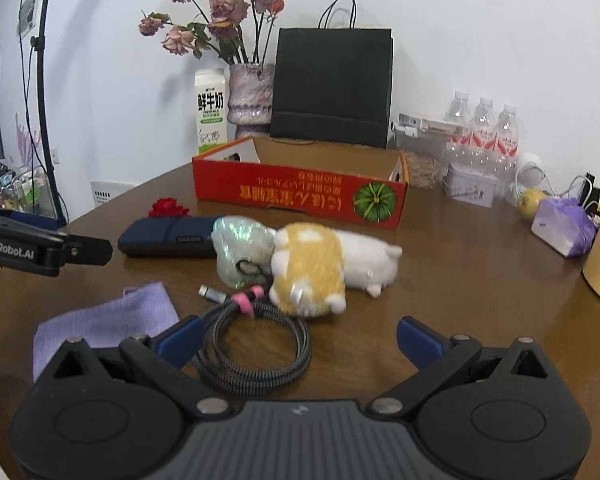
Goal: Organize objects
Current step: 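Withdraw both tools from the box back over the table, then grasp the lavender drawstring pouch with the left gripper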
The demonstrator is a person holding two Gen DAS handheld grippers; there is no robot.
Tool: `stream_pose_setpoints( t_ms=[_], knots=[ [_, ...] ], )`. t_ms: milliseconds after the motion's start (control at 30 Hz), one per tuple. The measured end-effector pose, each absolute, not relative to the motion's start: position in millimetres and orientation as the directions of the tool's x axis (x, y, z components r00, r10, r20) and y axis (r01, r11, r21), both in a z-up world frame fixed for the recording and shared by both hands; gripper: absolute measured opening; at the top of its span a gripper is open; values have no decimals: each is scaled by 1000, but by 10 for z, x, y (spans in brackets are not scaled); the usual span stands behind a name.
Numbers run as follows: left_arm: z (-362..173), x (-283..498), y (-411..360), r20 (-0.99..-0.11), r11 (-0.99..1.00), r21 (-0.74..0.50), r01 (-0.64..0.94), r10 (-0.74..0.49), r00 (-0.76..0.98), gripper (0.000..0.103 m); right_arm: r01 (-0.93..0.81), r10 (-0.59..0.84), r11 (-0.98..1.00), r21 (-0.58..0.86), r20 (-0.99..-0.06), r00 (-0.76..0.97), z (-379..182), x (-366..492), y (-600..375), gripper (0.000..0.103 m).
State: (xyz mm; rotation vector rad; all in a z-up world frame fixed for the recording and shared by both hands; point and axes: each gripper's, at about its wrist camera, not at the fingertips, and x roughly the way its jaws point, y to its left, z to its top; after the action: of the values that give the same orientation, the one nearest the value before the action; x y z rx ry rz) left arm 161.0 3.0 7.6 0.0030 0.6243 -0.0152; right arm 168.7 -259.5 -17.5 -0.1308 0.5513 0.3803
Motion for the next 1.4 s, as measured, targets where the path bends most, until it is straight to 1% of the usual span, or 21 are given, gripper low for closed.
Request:
stream_pose_setpoints(
  t_ms=[300, 567, 833, 900, 1000, 1067, 1100, 1133, 1167, 1267, 1400],
  knots=[
    [-156, 1468, -104, -655, 994, -7, 113, -90, 750, 103, -374, 306, 927, -2, -571, 762, -340, 1590, -2689, 103],
    [-416, 1485, -251, -722, 985, 33, 169, -93, 686, 103, -371, 304, 929, 9, -593, 746, -428, 1578, -2733, 103],
    [-492, 1484, -214, -683, 990, 18, 137, -88, 725, 103, -373, 305, 928, 17, -611, 731, -490, 1594, -2683, 103],
    [-493, 1447, -219, -670, 992, 22, 121, -75, 738, 101, -379, 310, 925, 19, -616, 725, -504, 1593, -2663, 103],
    [-466, 1387, -220, -644, 992, 24, 125, -81, 761, 79, -382, 310, 924, 19, -622, 719, -527, 1597, -2643, 103],
    [-443, 1372, -200, -632, 994, 28, 110, -68, 772, 46, -383, 310, 923, 20, -628, 714, -540, 1610, -2633, 103],
    [-430, 1372, -179, -628, 995, 27, 100, -61, 775, 39, -384, 309, 923, 19, -630, 712, -548, 1617, -2622, 103],
    [-420, 1374, -142, -627, 996, 14, 92, -63, 777, 25, -386, 310, 922, 19, -632, 710, -553, 1622, -2608, 103],
    [-414, 1376, -101, -626, 997, -1, 83, -65, 777, 18, -390, 313, 921, 20, -634, 707, -560, 1624, -2597, 103],
    [-407, 1380, 19, -625, 998, -39, 57, -69, 778, 15, -399, 317, 917, 19, -640, 700, -573, 1638, -2555, 103],
    [-408, 1372, 110, -620, 999, -39, 29, -47, 784, 14, -412, 324, 911, 14, -643, 694, -557, 1673, -2497, 103]
  ],
)
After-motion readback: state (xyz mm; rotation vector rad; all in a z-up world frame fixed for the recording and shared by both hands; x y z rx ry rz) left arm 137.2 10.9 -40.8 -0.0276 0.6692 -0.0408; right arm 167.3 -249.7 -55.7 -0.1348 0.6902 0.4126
